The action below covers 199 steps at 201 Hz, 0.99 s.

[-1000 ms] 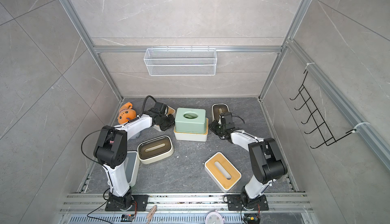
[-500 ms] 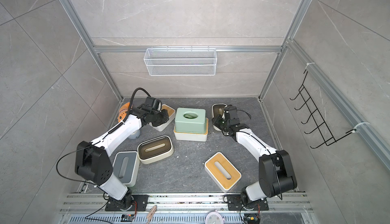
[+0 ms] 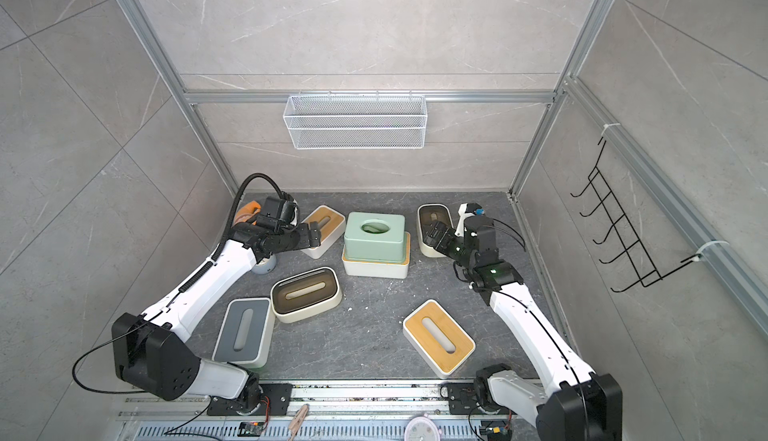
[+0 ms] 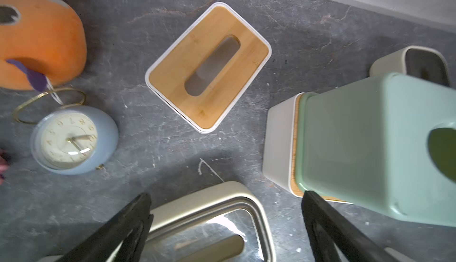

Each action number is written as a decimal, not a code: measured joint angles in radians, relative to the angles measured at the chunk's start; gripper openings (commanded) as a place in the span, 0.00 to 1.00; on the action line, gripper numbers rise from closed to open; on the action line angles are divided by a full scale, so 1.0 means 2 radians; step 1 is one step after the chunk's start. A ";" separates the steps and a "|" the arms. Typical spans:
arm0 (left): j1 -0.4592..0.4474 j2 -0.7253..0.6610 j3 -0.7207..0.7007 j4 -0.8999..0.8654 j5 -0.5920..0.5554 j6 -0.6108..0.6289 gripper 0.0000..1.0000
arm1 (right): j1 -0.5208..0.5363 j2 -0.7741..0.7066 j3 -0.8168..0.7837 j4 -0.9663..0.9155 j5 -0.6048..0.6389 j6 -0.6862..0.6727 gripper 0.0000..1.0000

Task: Stack the tissue boxes
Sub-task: Pick up the tissue box from the center of the board.

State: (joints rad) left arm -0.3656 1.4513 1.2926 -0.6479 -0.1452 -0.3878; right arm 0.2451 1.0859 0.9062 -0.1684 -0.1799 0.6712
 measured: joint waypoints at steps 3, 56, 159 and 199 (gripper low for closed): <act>0.001 0.001 0.000 0.001 -0.001 0.003 0.99 | 0.000 -0.006 -0.001 0.000 0.000 -0.001 1.00; 0.010 0.084 0.025 0.012 -0.005 0.102 0.90 | -0.001 -0.094 -0.039 0.000 -0.013 -0.007 1.00; 0.039 0.231 0.137 0.003 0.026 0.202 0.78 | -0.002 -0.195 -0.057 -0.004 -0.092 -0.006 1.00; 0.039 0.262 0.163 -0.008 0.035 0.212 0.74 | -0.002 -0.249 -0.069 -0.039 -0.118 -0.015 1.00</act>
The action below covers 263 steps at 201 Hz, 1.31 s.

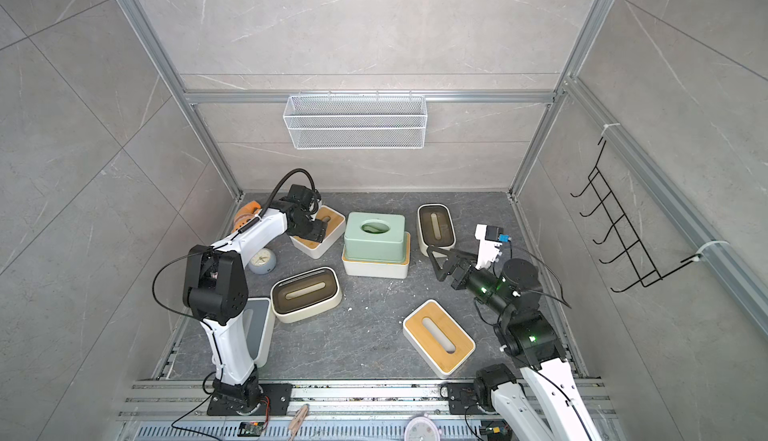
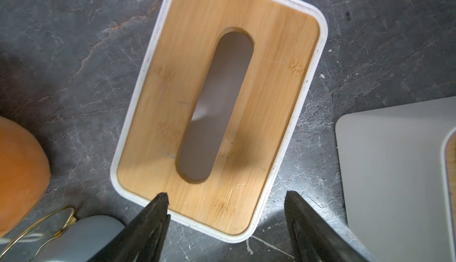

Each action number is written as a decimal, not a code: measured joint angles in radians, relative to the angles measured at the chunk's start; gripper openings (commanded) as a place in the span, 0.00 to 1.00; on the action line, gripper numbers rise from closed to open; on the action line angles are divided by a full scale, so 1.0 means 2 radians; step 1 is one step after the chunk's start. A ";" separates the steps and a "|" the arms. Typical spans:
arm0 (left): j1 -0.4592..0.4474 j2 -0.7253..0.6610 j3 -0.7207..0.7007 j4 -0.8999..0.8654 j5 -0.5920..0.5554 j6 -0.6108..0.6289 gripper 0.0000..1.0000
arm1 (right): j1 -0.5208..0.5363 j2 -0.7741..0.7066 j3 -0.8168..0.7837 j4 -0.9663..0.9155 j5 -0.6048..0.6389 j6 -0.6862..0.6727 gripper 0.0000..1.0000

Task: Stack the tissue boxes
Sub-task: Pick up the tissue box from the center of the board.

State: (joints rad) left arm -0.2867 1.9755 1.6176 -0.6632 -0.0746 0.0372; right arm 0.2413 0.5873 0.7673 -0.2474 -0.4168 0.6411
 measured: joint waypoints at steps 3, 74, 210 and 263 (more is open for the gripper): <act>0.000 0.003 0.002 -0.001 0.000 0.000 0.74 | 0.000 -0.004 -0.002 -0.002 -0.003 -0.001 1.00; 0.000 0.043 0.035 -0.009 0.003 0.012 0.73 | 0.000 -0.072 -0.055 -0.030 -0.047 0.010 1.00; -0.001 0.086 0.088 -0.036 0.021 0.022 0.70 | 0.000 -0.065 -0.078 -0.046 -0.054 0.024 1.00; -0.001 0.095 0.088 -0.035 0.024 0.023 0.69 | 0.000 -0.054 -0.085 -0.046 -0.054 0.031 1.00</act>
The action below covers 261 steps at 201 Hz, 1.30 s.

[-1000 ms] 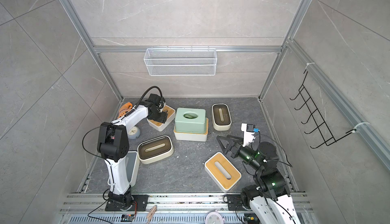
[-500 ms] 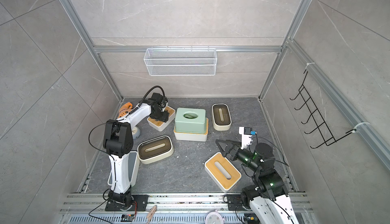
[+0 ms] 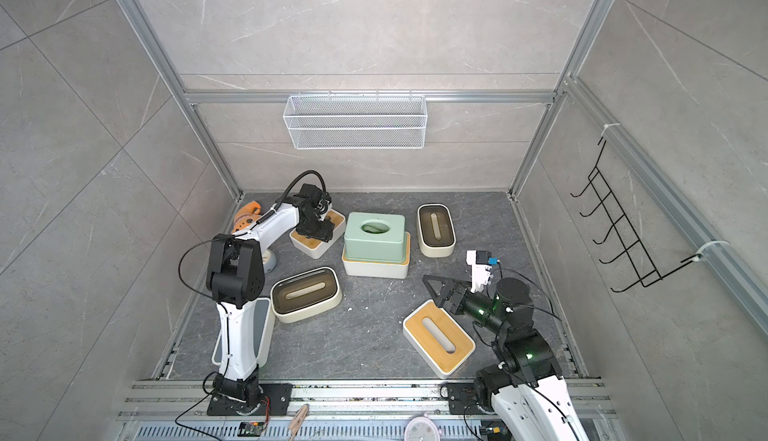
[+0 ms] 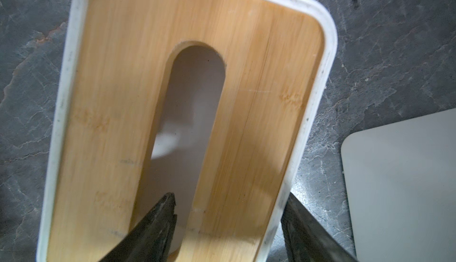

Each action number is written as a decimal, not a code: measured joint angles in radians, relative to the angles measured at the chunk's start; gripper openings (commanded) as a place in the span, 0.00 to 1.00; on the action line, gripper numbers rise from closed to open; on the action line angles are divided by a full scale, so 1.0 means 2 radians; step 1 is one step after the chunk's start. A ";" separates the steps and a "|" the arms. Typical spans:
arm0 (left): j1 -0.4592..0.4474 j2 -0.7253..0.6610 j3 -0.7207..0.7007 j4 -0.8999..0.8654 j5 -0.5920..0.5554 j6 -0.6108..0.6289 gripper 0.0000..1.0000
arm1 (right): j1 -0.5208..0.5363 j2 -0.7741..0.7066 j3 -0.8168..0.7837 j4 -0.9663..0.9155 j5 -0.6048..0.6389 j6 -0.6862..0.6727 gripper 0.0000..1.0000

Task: Stack the tissue boxes
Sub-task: Pick up the tissue box from the center of the board.

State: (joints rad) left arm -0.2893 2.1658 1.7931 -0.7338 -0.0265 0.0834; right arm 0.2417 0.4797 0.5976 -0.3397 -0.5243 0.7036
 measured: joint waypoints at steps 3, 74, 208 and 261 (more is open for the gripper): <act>0.000 0.000 0.000 0.000 0.000 0.000 0.69 | 0.000 0.001 -0.001 0.000 0.000 0.000 1.00; 0.000 0.023 0.001 0.001 0.000 0.001 0.62 | 0.000 0.005 -0.009 0.000 0.000 0.005 1.00; 0.000 0.024 0.001 0.001 0.001 -0.027 0.38 | 0.000 0.015 -0.009 0.000 0.000 0.006 1.00; 0.000 0.018 0.001 0.000 -0.002 -0.053 0.35 | 0.000 0.029 -0.009 0.000 0.000 0.006 1.00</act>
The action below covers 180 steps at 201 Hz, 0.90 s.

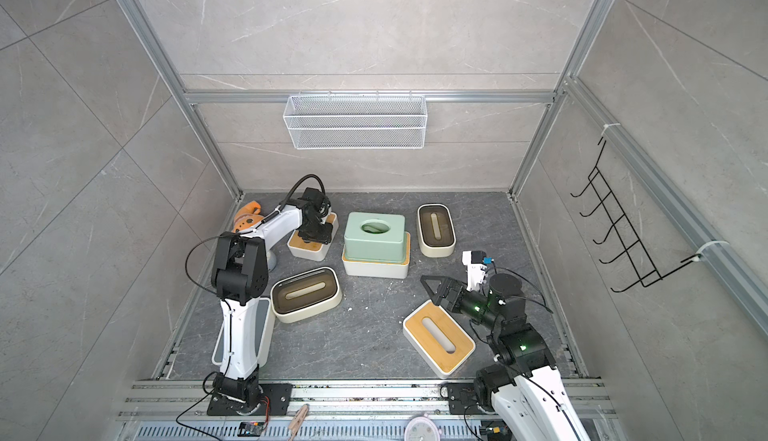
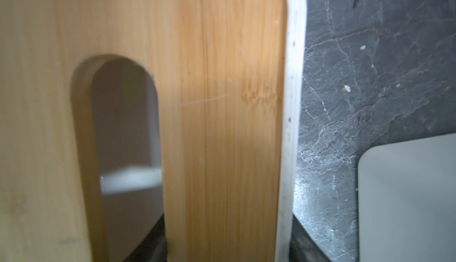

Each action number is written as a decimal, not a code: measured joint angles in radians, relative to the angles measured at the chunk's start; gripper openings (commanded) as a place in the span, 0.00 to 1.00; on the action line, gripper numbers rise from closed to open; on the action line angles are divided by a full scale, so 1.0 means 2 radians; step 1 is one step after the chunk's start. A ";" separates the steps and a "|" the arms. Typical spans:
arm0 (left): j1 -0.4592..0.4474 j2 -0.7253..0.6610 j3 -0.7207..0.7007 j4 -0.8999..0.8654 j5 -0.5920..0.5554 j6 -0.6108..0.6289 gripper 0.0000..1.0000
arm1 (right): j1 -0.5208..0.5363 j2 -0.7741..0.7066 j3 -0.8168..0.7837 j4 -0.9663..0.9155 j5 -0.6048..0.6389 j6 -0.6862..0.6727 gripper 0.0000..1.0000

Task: Stack the tissue boxes
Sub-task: Pick up the tissue box from the center of the board.

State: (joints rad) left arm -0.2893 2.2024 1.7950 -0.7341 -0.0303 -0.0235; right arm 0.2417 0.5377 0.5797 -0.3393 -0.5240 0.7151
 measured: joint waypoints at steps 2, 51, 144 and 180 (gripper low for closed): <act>0.000 -0.001 0.000 0.000 -0.001 -0.002 0.35 | 0.000 0.001 0.000 0.000 0.000 0.000 1.00; 0.000 -0.047 0.000 -0.007 -0.028 -0.027 0.34 | 0.000 0.008 0.000 0.000 0.002 0.000 1.00; 0.000 -0.210 -0.056 -0.019 -0.035 -0.054 0.34 | 0.000 0.024 0.011 0.000 0.002 -0.001 1.00; -0.007 -0.268 -0.070 -0.026 -0.013 -0.051 0.33 | 0.000 0.026 0.011 0.003 0.002 -0.001 1.00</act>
State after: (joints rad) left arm -0.3031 1.6669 1.6558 -0.7864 -0.0563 -0.1249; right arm 0.2417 0.5896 0.6025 -0.3336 -0.5205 0.7136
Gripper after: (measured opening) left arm 0.505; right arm 0.991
